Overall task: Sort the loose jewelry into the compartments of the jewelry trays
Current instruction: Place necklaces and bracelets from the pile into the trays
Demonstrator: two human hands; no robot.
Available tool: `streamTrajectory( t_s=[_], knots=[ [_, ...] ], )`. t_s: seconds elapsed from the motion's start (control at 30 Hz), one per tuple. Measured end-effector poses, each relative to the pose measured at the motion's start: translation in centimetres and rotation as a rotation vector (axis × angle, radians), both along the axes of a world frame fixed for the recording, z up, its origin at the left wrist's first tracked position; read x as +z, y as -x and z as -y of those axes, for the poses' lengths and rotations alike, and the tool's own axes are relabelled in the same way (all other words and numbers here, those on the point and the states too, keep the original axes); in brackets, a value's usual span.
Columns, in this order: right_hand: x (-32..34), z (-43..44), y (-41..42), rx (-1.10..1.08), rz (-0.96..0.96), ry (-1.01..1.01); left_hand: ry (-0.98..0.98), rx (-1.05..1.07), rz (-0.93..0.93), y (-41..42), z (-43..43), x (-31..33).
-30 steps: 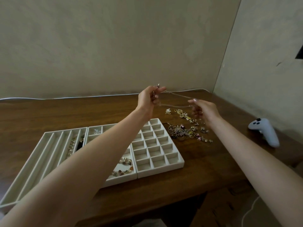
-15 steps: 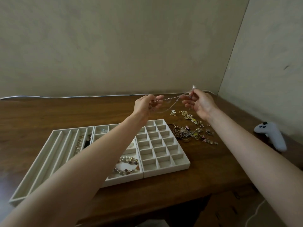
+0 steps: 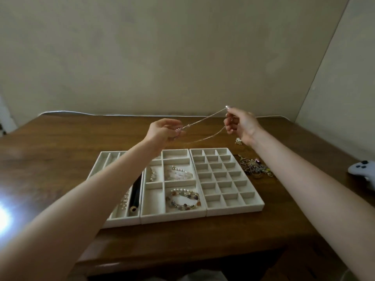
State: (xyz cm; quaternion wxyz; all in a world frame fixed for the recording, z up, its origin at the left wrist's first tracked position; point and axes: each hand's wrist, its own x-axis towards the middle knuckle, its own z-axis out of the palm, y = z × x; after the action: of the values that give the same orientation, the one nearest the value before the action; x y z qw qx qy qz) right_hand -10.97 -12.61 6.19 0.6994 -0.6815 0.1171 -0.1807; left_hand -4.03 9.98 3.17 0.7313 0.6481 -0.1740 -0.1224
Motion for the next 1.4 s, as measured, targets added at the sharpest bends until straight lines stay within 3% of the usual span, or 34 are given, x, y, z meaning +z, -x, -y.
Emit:
streamTrajectory(
  t_s=[0.17,0.43,0.67,0.93,1.2,1.4],
  knots=[
    [0.2,-2.8,-2.1,0.095,0.044,0.061,-0.334,0.161,0.123,-0.3,-4.4,-0.3],
    [0.5,-9.2,-5.6,0.173,0.098,0.110,-0.623,0.370,0.340,2.5,-10.9,0.0],
    [-0.3,-15.7,-8.1,0.313,0.107,0.175,-0.941,0.288,0.567,7.1,-14.2,-0.4],
    [-0.7,-21.0,-9.6,0.394,0.145,0.224,-1.075,0.332,0.565,8.1,-16.6,-0.8],
    [-0.7,-22.8,-10.8,0.397,0.154,0.206,-1.069,0.202,0.422,7.7,-17.4,0.1],
    [-0.5,-23.6,-11.4,0.377,0.177,0.240,-1.013,0.275,0.490,7.6,-17.9,1.3]
  ],
)
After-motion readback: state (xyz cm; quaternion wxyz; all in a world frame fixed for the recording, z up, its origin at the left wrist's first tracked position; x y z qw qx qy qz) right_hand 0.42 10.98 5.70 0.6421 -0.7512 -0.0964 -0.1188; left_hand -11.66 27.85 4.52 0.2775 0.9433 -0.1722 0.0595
